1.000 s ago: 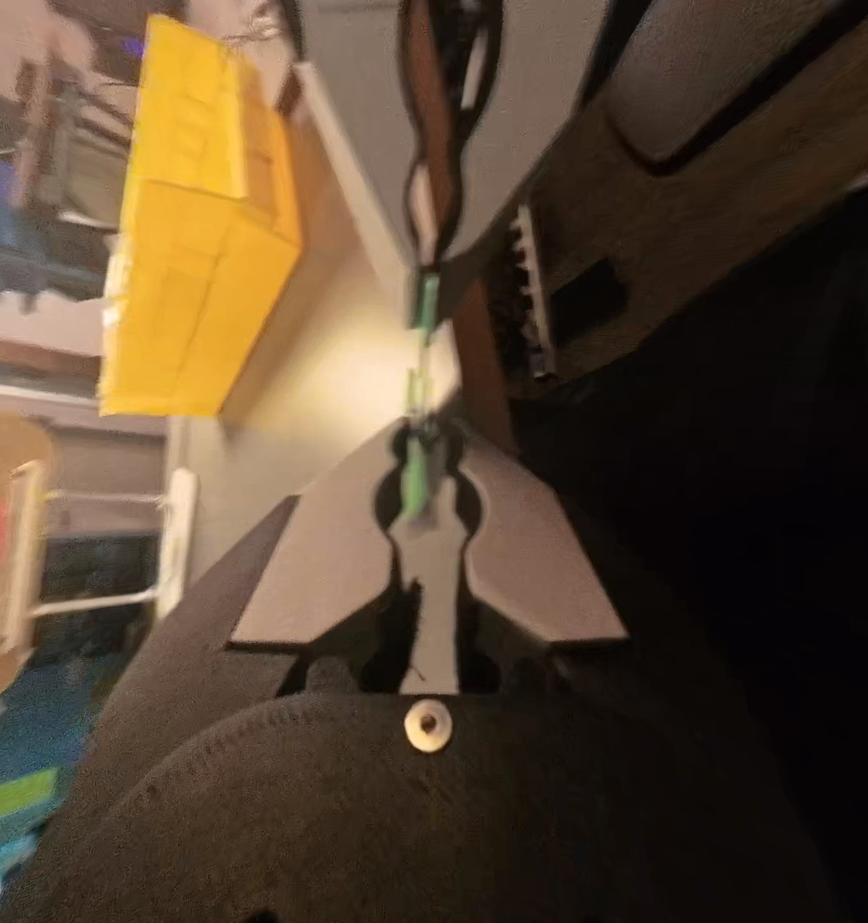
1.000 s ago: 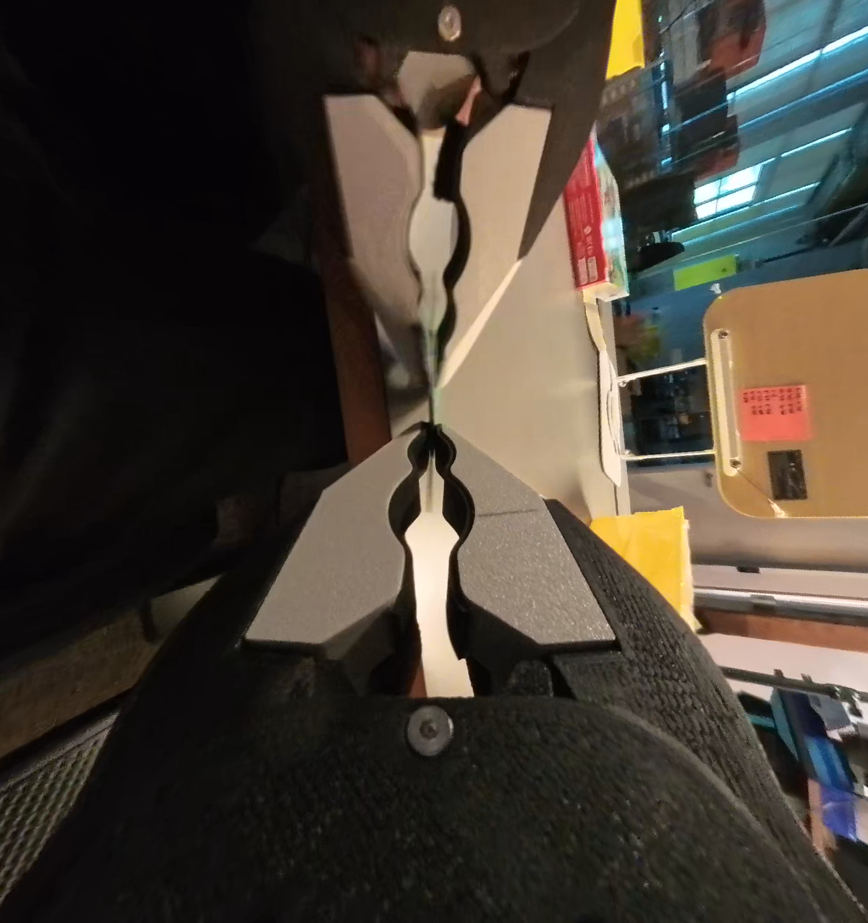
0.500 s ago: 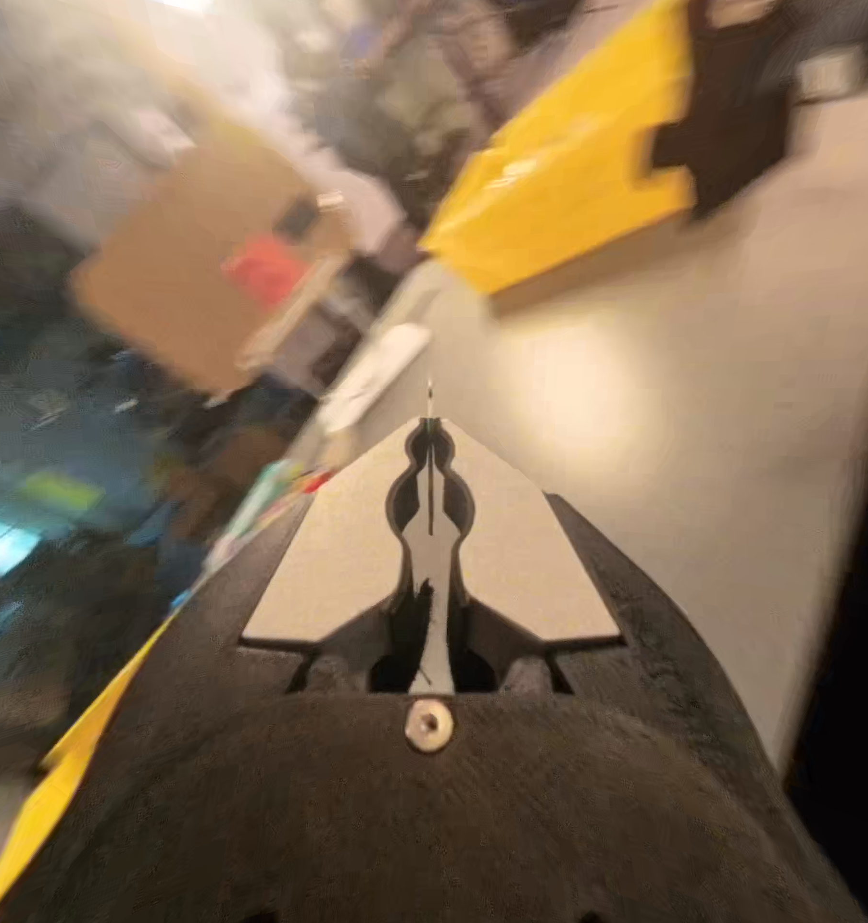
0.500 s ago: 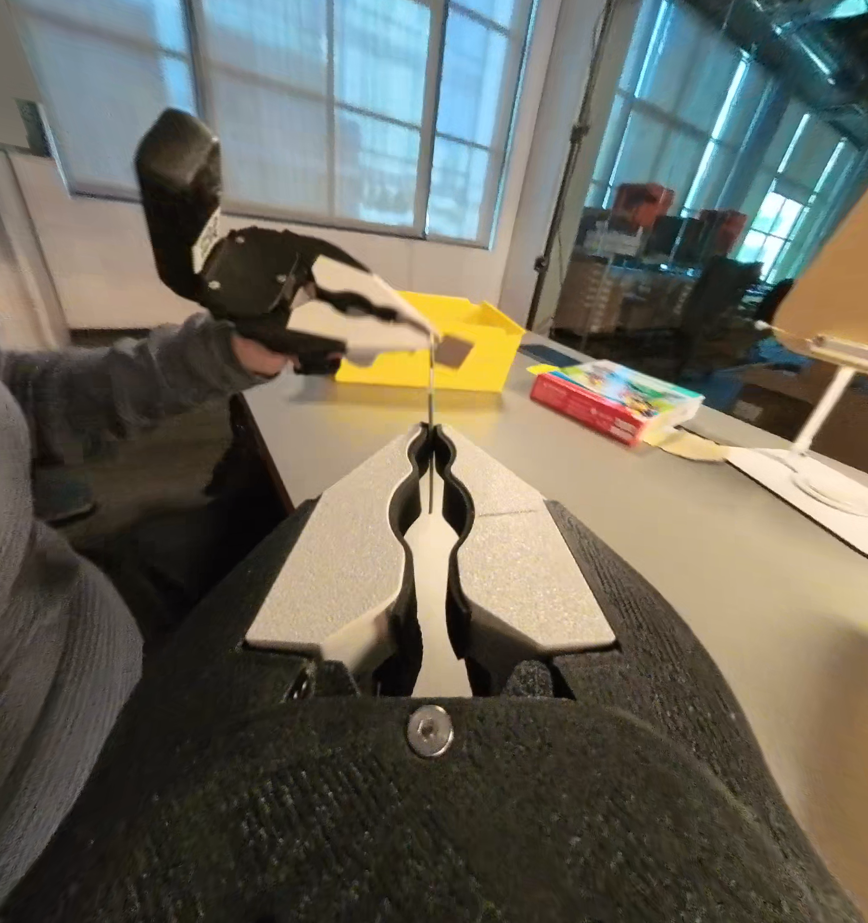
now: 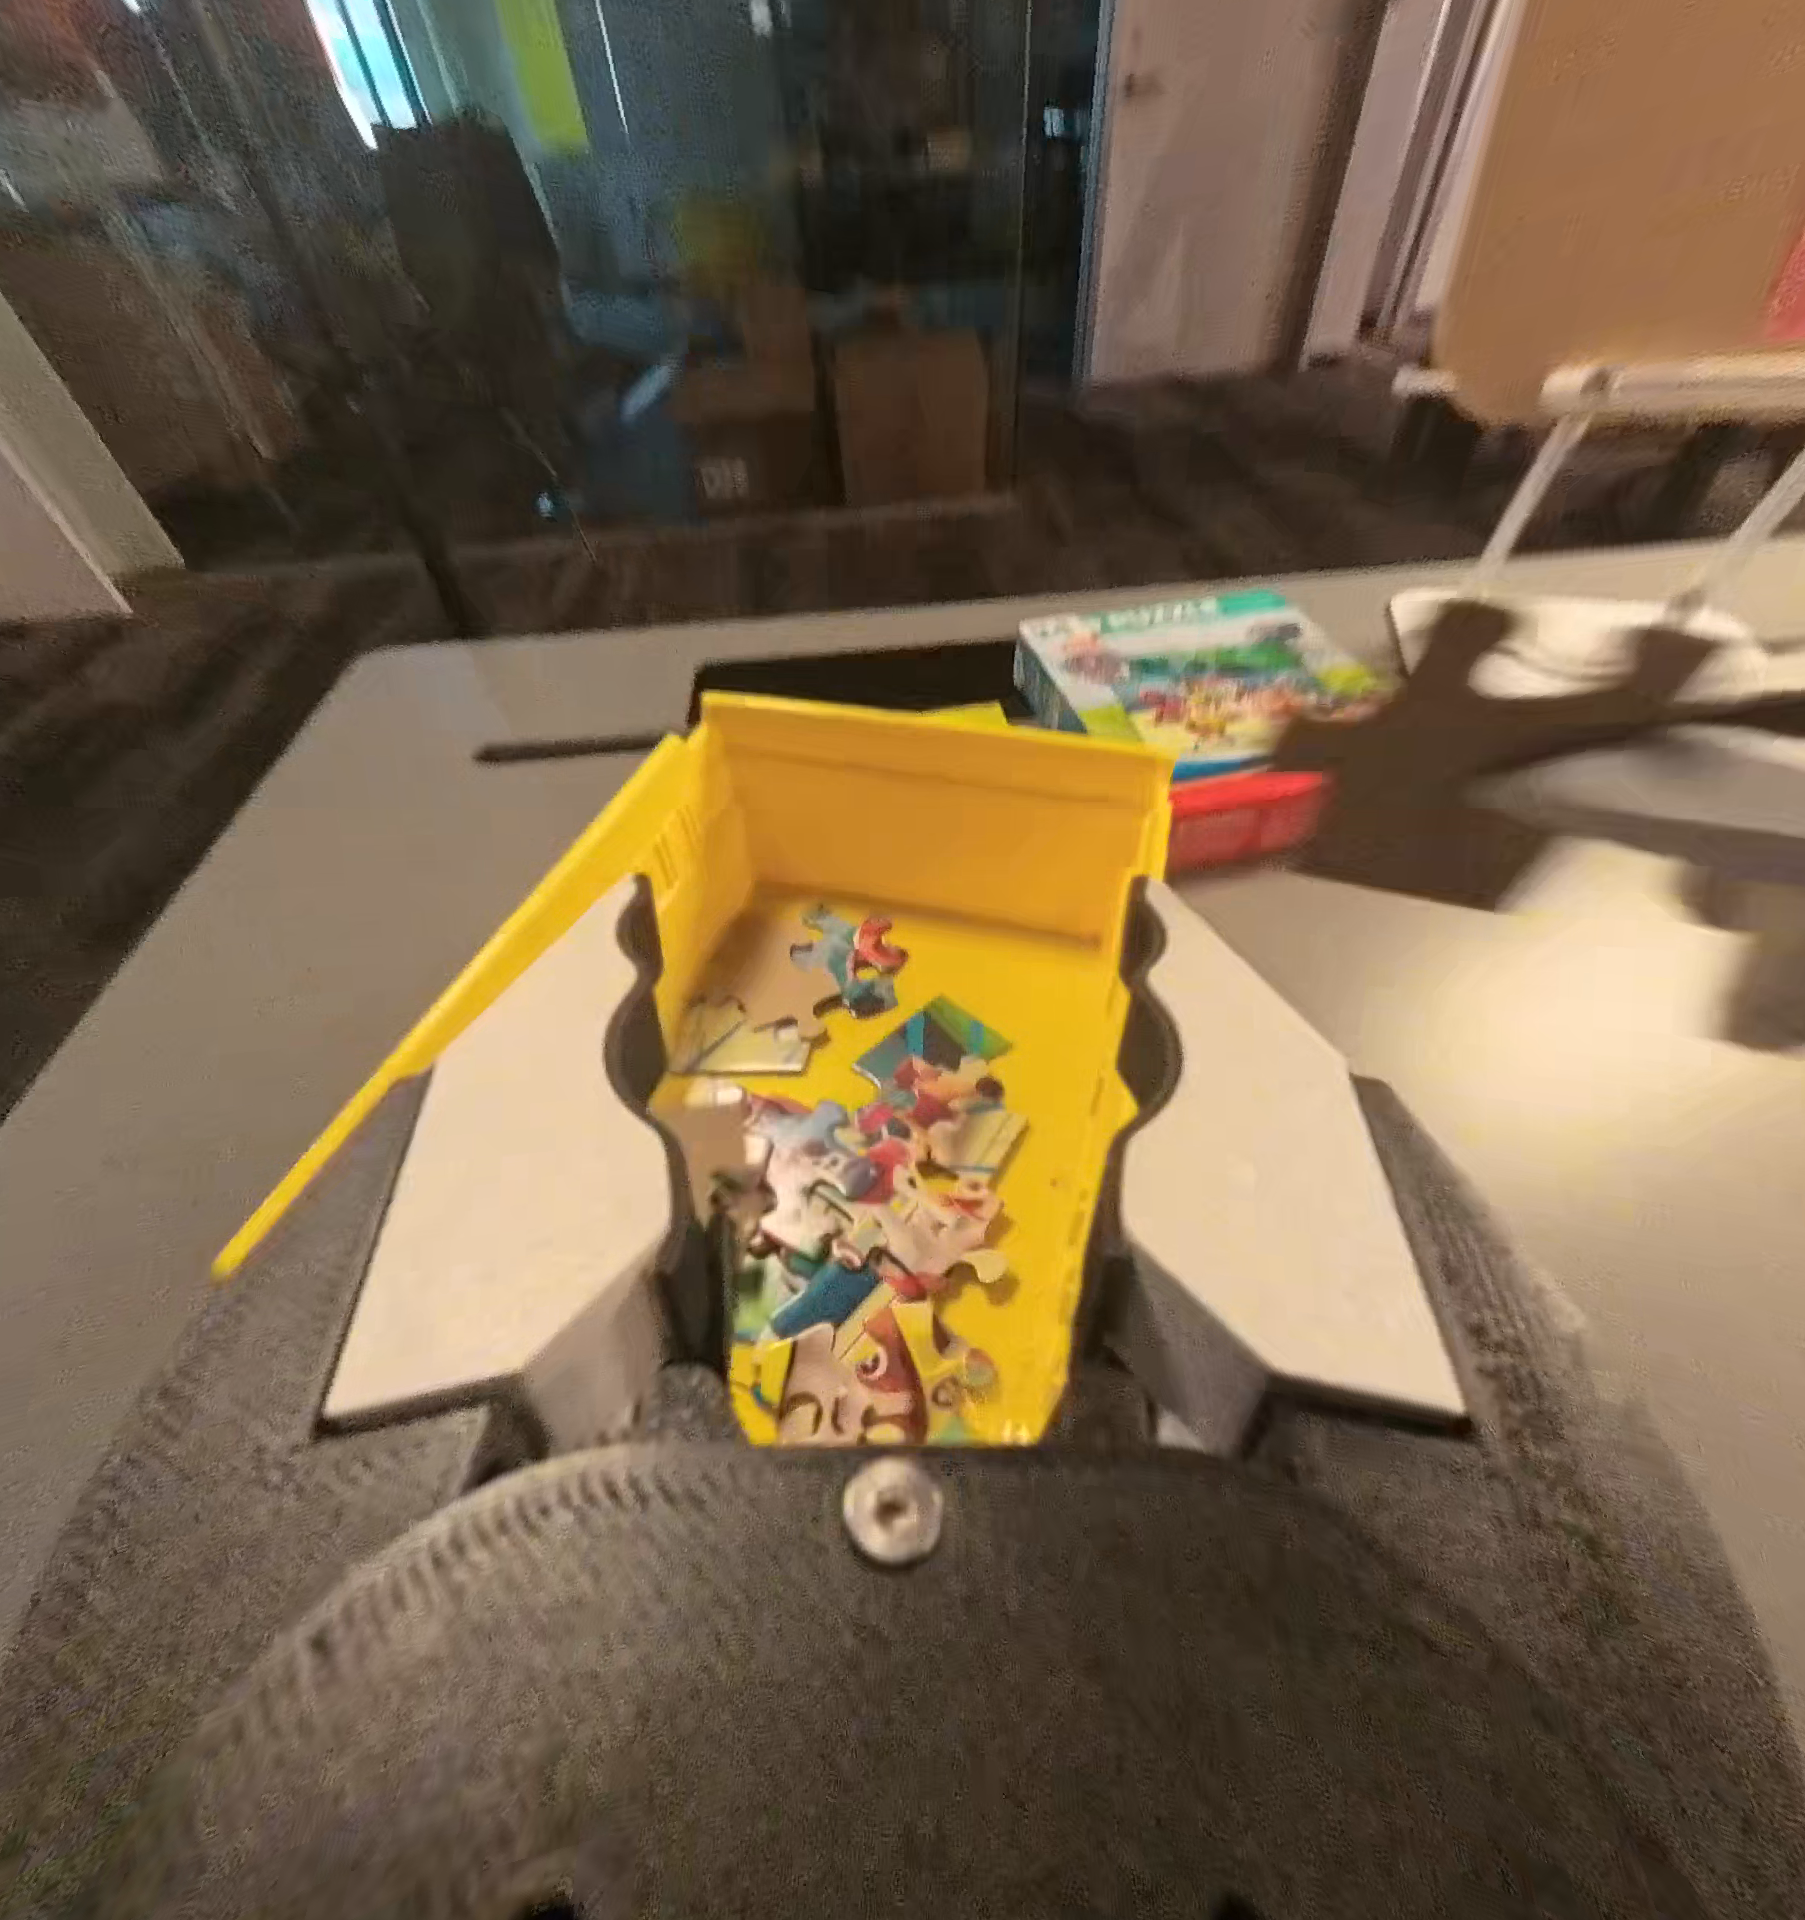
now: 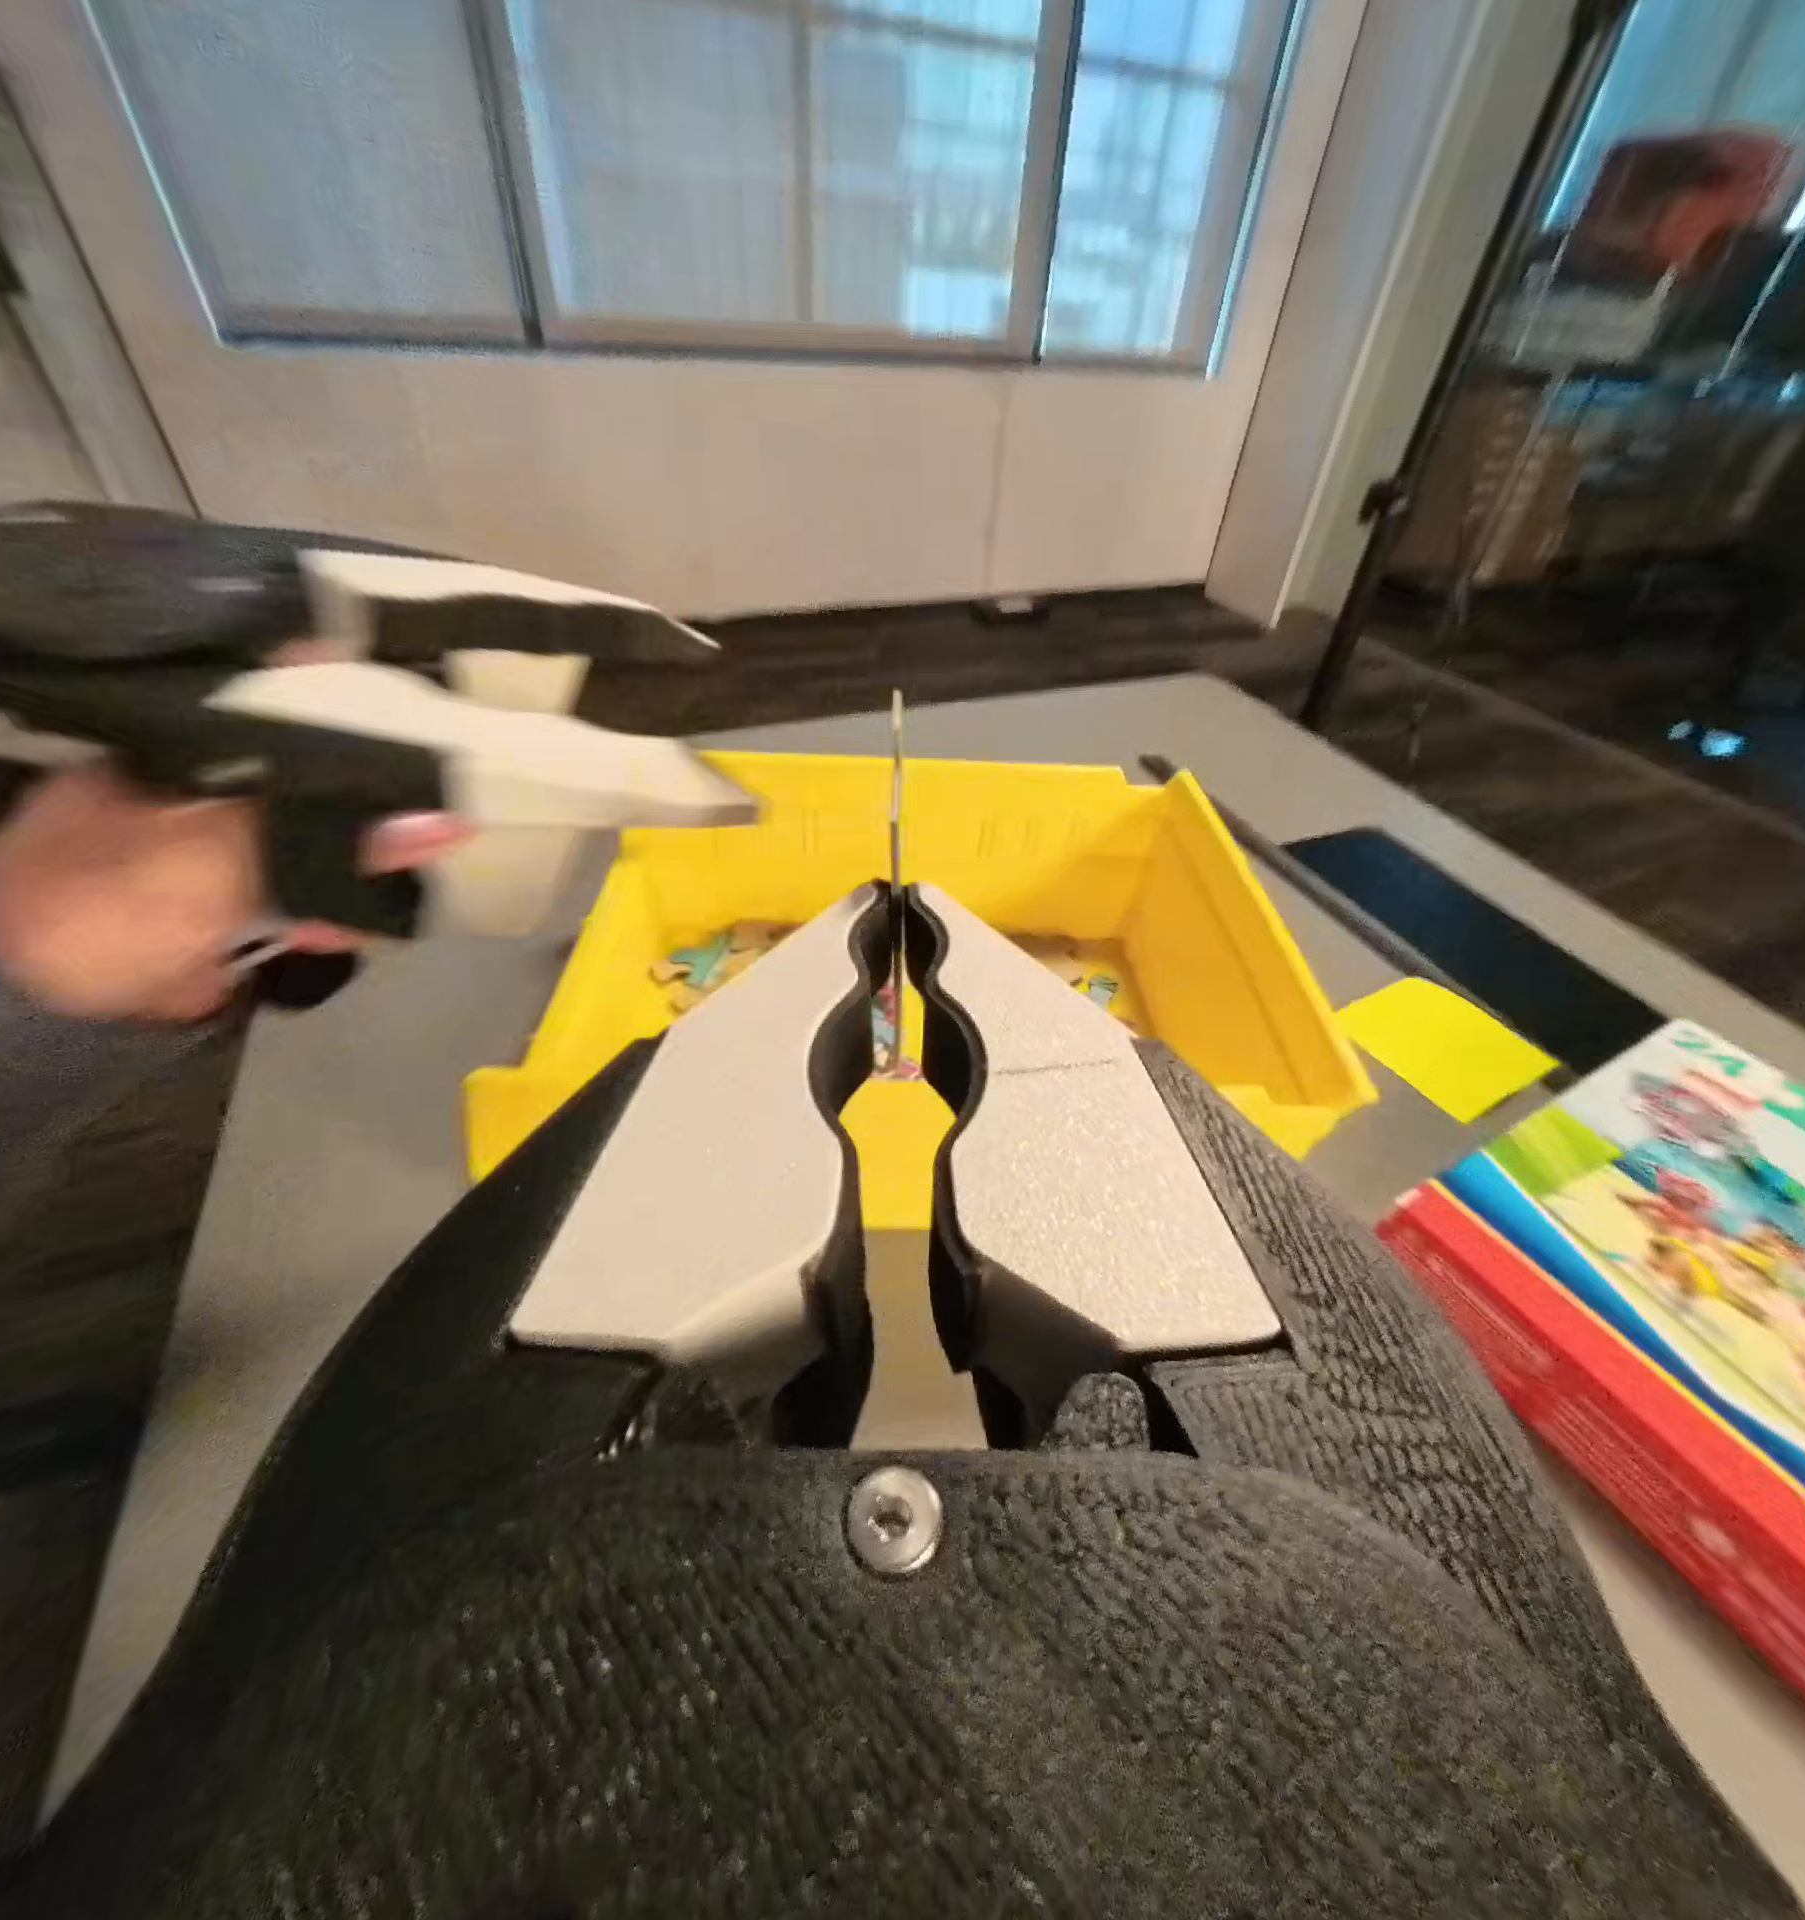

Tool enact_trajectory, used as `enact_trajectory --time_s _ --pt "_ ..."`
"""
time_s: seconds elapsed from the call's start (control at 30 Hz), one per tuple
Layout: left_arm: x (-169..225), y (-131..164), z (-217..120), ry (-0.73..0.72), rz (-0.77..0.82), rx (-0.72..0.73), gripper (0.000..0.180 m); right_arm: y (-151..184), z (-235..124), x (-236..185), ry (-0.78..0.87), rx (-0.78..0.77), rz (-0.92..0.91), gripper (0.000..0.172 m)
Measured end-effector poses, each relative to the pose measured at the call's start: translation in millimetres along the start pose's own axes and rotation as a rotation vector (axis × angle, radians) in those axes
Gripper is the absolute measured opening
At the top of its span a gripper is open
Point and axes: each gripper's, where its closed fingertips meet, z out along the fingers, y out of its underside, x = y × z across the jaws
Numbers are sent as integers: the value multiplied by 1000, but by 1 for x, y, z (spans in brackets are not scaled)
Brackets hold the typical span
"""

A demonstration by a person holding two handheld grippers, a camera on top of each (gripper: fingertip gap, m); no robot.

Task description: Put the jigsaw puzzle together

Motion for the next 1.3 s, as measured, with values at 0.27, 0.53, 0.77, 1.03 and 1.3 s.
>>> enact_trajectory --time_s 0.27,0.53,0.77,1.03,1.3 --pt "-5 -3 -105 -144 183 172 94 10 21 17 -18 -118 121 119" --pt "12 36 -246 -38 280 346 53 38 -297 -19 361 180 -57 93" --pt "98 47 -292 95 160 466 58 114 -505 -24 862 300 12 87" --pt "153 104 -300 140 70 335 77 186 -559 -49 941 209 6 93" --pt "179 183 -302 168 -102 158 104 239 -583 -100 910 116 -10 104"
